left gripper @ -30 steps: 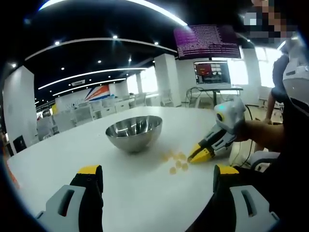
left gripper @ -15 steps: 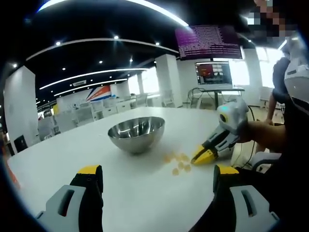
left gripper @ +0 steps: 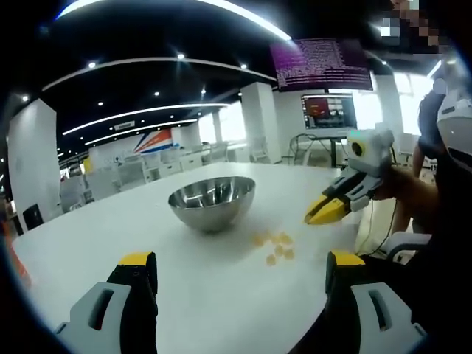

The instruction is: Pick up the QQ candy scattered on the table and place it into the stainless steel bowl on the table

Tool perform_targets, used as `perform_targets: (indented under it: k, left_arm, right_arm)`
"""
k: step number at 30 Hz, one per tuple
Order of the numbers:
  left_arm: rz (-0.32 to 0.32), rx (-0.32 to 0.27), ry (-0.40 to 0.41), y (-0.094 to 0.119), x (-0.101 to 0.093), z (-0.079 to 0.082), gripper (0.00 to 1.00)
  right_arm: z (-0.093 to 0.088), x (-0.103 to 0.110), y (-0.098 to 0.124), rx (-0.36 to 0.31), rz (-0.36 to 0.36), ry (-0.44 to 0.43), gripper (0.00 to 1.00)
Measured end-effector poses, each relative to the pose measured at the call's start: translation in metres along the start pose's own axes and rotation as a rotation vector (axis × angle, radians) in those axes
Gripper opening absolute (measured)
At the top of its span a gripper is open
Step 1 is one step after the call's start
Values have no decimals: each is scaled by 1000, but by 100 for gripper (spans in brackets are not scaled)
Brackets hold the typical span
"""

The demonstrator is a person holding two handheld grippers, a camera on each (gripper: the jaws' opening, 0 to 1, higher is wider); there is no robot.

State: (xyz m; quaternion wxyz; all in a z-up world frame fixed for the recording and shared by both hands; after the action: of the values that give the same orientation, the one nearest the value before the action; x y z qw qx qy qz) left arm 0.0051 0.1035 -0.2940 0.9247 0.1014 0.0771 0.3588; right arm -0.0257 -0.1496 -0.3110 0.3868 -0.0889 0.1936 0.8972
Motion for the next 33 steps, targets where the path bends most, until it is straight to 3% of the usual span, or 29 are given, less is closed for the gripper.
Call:
perform_targets:
  k: [10, 22, 28, 33]
  left_arm:
    - [4, 6, 2, -1, 2, -2, 95]
    - [-3, 10, -9, -1, 0, -1, 95]
    - [-26, -8, -4, 1, -5, 2, 95]
    - [-40, -11, -12, 0, -7, 2, 95]
  right_arm:
    - [78, -2, 35, -168, -12, 138, 6]
    - [161, -55, 53, -332, -162, 295, 6]
    - [177, -88, 36, -350, -210, 318, 6]
    - [164, -106, 8, -306, -203, 263, 6]
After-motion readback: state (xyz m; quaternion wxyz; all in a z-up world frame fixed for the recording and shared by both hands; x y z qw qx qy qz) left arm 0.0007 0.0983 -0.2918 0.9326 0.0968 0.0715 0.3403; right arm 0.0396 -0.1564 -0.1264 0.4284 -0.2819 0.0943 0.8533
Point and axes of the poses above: the point that each gripper's makers call its tool centre point, and the gripper's own axes: y roughly backward along the fingers, x roughly to its left, z roughly out of its top, the point moved 9 cm from there along y, roughly backward along the fingers, and after that the axes turned 12 degrees about y, right-handed, at the moved point
